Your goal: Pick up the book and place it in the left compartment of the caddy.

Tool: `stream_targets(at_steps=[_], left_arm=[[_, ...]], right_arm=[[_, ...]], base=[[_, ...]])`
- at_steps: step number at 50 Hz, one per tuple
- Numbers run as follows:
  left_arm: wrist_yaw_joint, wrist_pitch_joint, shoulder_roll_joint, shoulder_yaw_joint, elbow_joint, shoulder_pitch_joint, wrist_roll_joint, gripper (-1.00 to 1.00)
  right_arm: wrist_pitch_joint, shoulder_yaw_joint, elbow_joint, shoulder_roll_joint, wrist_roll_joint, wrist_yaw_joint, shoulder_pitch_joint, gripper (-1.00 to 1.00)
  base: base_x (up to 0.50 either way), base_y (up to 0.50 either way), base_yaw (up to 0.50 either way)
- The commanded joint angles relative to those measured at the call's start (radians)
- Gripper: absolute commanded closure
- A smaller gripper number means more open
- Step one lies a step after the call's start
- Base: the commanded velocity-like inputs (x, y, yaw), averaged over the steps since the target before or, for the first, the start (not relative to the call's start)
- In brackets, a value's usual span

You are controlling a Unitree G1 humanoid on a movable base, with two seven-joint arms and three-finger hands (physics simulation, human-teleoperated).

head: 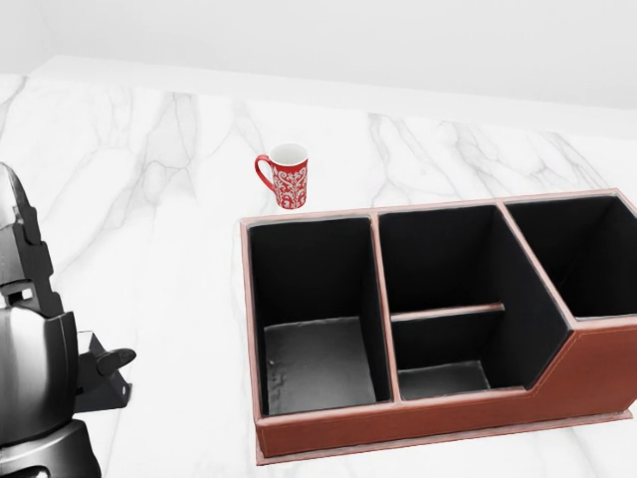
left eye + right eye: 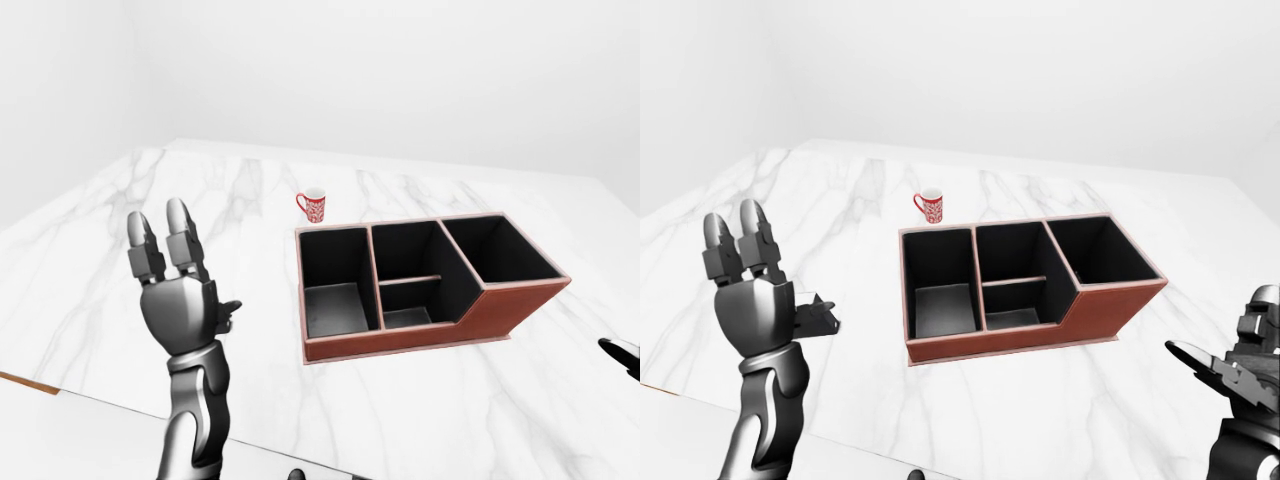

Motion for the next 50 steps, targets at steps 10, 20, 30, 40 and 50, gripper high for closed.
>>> stream_targets(at_steps=[10,20,30,40,50], left_arm=[[0.0,0.0,0.006,-0.062,0.032,0.009,0.253,-1.0],[0.0,0.0,-0.004,-0.1,-0.031,0.046,0.34,-1.0],[0.0,0.0,-0.009,-0.095,-0.063,0.057,0.331,-1.0],[0.0,0.0,-0.01,-0.1,-0.047,0.055,0.329,-1.0],[0.0,0.0,-0.01,-0.1,-0.047,0.055,0.329,-1.0]], right_arm=[[0.0,0.001,-0.002,0.001,-0.003,0.0,0.0,-1.0],[0.0,0.002,-0.002,0.002,-0.01,0.003,-0.001,-1.0],[0.0,0.005,0.005,0.002,-0.032,0.001,-0.003,-1.0],[0.0,0.0,0.001,0.0,-0.03,-0.002,-0.002,-1.0],[0.0,0.0,0.001,0.0,-0.03,-0.002,-0.002,-1.0]], base=[[0.0,0.0,0.0],[0.0,0.0,0.0],[0.0,0.0,0.0],[0.0,0.0,0.0],[0.0,0.0,0.0]])
